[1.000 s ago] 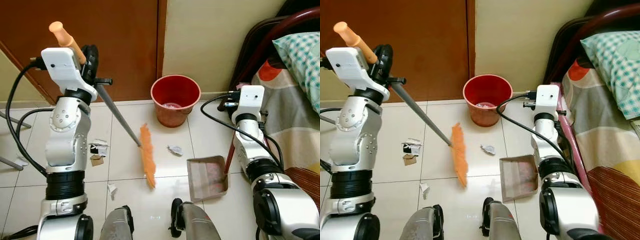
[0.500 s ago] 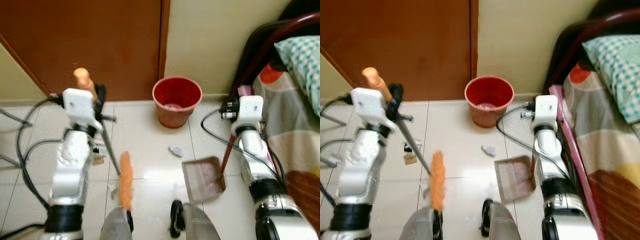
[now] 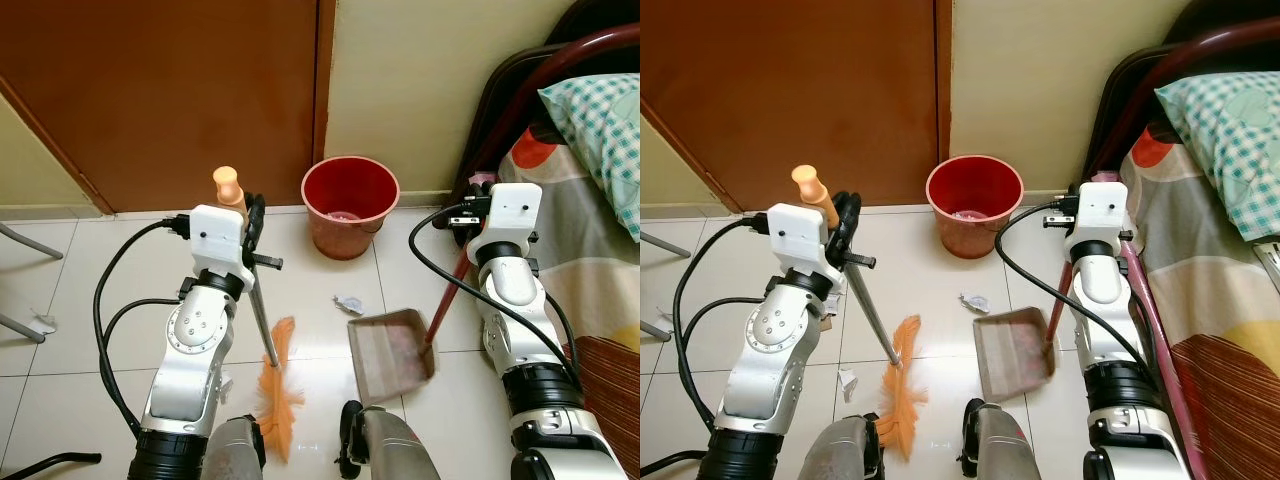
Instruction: Sweep floor
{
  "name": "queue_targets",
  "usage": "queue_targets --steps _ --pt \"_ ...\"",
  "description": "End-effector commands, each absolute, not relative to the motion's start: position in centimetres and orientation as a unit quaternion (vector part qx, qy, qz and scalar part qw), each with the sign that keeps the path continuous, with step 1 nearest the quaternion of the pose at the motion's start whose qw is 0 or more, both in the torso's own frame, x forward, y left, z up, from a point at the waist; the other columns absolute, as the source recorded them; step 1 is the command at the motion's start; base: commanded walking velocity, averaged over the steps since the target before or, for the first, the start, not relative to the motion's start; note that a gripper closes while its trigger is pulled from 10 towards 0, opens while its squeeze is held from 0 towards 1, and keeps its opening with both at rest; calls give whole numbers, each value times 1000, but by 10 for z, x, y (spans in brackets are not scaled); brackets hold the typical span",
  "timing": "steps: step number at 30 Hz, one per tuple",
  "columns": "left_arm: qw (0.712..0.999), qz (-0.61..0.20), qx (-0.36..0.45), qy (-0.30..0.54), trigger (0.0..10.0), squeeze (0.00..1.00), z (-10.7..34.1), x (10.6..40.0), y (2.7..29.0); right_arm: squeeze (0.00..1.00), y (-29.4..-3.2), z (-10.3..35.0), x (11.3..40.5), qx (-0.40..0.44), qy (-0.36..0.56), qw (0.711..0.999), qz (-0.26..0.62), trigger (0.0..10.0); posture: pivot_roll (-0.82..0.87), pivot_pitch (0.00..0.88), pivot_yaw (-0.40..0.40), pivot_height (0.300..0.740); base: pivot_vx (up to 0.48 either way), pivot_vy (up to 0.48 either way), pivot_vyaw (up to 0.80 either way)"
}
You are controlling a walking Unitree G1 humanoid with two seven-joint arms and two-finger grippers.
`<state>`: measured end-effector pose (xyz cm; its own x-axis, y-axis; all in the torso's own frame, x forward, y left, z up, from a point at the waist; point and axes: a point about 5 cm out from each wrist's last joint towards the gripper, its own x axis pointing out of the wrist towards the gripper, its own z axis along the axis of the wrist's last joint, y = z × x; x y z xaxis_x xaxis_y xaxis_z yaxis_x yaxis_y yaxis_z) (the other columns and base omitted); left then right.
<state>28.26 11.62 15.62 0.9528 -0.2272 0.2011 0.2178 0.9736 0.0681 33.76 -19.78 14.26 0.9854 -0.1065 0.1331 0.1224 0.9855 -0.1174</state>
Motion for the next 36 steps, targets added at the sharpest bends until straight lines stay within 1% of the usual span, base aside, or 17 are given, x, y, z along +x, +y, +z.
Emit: queue_targets --steps 1,8,12,20,23,24,25,28,30,31,36 --pt "988 -107 24 -109 10000 0 157 279 117 0 -196 155 339 -58 -88 993 -58 10000 18 130 -36 740 0 0 0" --pt "990 -96 25 -101 10000 0 154 278 119 0 -193 160 340 -58 -81 994 -54 10000 18 130 -36 740 0 0 0" --pt "991 -94 27 -96 10000 0 152 279 120 0 -190 150 339 -57 -45 996 -42 10000 19 128 -38 740 0 0 0" --pt "992 -88 28 -91 10000 0 151 281 121 0 -191 142 333 -46 -14 998 -35 10000 15 134 -34 740 0 0 0" --pt "992 -86 29 -88 10000 0 151 281 121 0 -192 132 328 -45 29 998 -19 10000 12 138 -34 740 0 0 0" --pt "992 -86 29 -88 10000 0 151 281 121 0 -192 132 328 -45 29 998 -19 10000 12 138 -34 740 0 0 0" --pt "992 -85 30 -87 10000 0 151 281 121 0 -189 120 323 -47 69 996 6 10000 12 138 -34 740 0 0 0" --pt "992 -82 31 -86 10000 0 151 282 121 0 -186 101 312 -60 129 989 47 10000 9 139 -35 740 0 0 0" --pt "993 -81 32 -85 10000 0 151 282 122 0 -187 98 307 -60 141 986 62 10000 9 139 -35 740 0 0 0" --pt "993 -81 33 -85 10000 0 151 282 122 0 -188 95 301 -68 153 982 85 10000 10 143 -33 740 0 0 0" --pt "993 -80 36 -81 10000 0 150 283 123 0 -195 94 291 -69 183 973 122 10000 6 144 -29 740 0 0 0"
